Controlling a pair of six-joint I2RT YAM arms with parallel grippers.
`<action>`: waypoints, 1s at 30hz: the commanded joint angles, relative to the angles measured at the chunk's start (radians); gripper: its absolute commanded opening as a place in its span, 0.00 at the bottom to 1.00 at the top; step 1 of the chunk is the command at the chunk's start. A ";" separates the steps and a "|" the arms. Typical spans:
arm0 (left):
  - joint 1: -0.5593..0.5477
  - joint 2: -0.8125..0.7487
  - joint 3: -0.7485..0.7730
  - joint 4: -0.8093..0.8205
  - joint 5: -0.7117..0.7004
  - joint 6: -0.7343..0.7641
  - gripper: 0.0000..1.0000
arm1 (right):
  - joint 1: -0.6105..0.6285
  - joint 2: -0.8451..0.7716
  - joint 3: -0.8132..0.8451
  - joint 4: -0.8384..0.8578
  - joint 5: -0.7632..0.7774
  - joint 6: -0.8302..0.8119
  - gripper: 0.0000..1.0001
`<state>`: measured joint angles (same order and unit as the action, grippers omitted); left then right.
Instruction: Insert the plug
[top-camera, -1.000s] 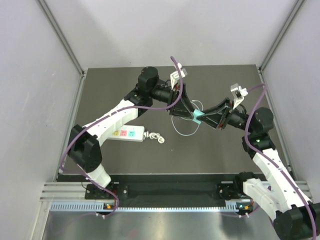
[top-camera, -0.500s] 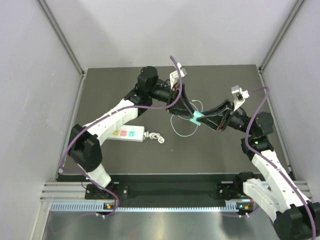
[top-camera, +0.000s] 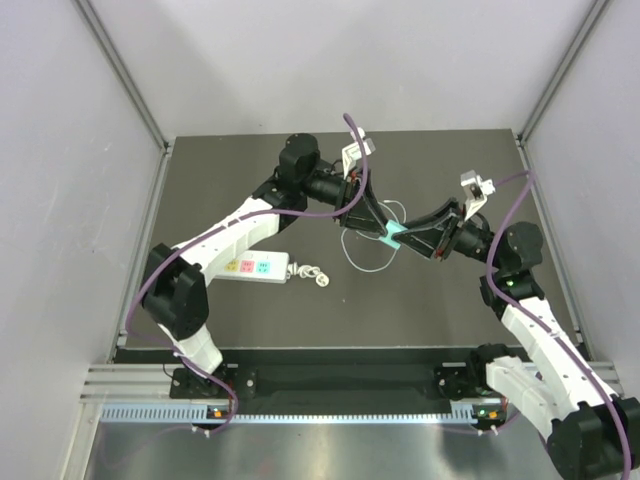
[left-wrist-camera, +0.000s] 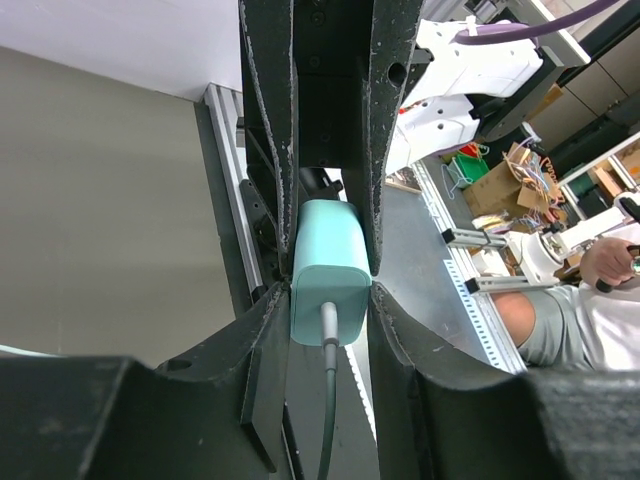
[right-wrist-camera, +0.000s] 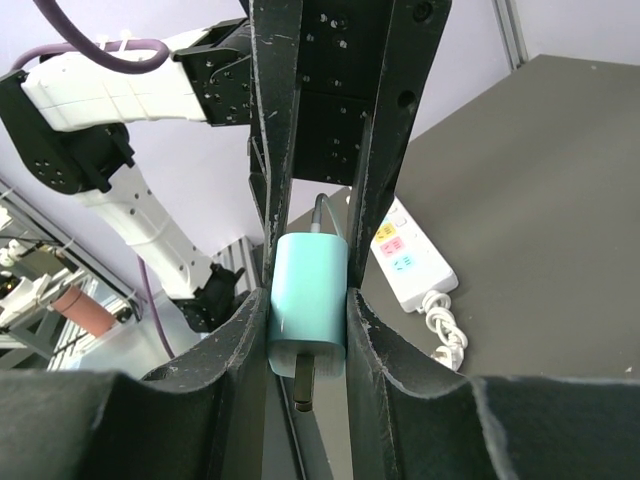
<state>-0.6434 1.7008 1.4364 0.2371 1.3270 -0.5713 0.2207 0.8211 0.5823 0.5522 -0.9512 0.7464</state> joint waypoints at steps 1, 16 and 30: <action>-0.009 0.013 0.015 0.039 0.029 -0.010 0.22 | 0.006 0.003 0.011 0.045 0.035 -0.030 0.00; 0.045 0.010 0.116 -0.390 -0.147 0.157 0.00 | -0.017 -0.025 0.129 -0.300 0.155 -0.065 0.67; 0.132 -0.125 0.093 -0.610 -0.670 0.142 0.00 | -0.020 -0.223 0.249 -0.647 0.485 -0.131 1.00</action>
<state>-0.5125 1.6421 1.4677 -0.3092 0.8616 -0.4335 0.2062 0.5953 0.7826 0.0391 -0.5827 0.6495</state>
